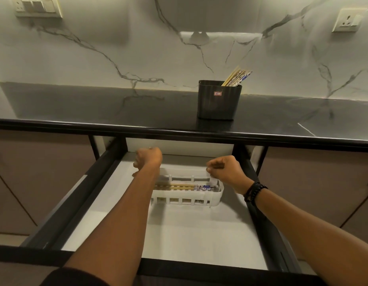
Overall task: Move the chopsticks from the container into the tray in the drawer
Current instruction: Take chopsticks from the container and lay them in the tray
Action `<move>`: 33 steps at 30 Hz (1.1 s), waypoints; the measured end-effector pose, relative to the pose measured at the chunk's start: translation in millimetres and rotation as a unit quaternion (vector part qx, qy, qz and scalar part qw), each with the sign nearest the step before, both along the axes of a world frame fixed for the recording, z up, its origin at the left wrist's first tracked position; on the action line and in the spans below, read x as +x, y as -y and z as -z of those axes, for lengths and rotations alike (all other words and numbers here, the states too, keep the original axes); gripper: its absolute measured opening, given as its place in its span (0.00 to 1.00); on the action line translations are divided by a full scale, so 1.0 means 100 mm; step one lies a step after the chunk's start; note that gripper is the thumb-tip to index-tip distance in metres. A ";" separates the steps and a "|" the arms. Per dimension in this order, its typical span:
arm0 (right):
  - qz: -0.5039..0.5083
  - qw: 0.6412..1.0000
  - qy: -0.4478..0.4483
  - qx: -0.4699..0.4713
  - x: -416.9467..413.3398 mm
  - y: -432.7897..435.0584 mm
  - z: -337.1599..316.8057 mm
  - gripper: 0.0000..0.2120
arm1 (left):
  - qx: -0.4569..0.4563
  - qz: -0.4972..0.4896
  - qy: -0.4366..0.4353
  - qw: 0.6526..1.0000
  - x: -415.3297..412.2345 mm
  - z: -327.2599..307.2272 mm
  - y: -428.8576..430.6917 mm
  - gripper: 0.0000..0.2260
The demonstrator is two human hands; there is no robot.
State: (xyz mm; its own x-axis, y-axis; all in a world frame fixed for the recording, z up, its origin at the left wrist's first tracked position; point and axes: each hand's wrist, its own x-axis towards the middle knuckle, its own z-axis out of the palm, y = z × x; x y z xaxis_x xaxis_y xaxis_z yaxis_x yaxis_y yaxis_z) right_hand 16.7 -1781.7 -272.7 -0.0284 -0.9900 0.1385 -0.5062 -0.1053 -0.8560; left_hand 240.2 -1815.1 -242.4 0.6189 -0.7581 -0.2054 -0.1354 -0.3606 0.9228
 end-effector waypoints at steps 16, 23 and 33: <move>0.058 0.967 0.013 -0.248 -0.03 -0.04 -0.36 0.12 | -0.225 0.219 0.461 0.830 -0.40 0.01 -0.10 0.25; 0.084 0.970 0.013 -0.226 -0.30 0.23 -0.90 0.23 | -0.142 0.314 0.492 0.799 -0.47 -0.19 0.13 0.23; 0.132 0.973 0.117 -0.146 -0.75 1.15 -1.67 0.30 | -0.068 0.318 0.591 0.738 -0.50 -0.76 0.37 0.14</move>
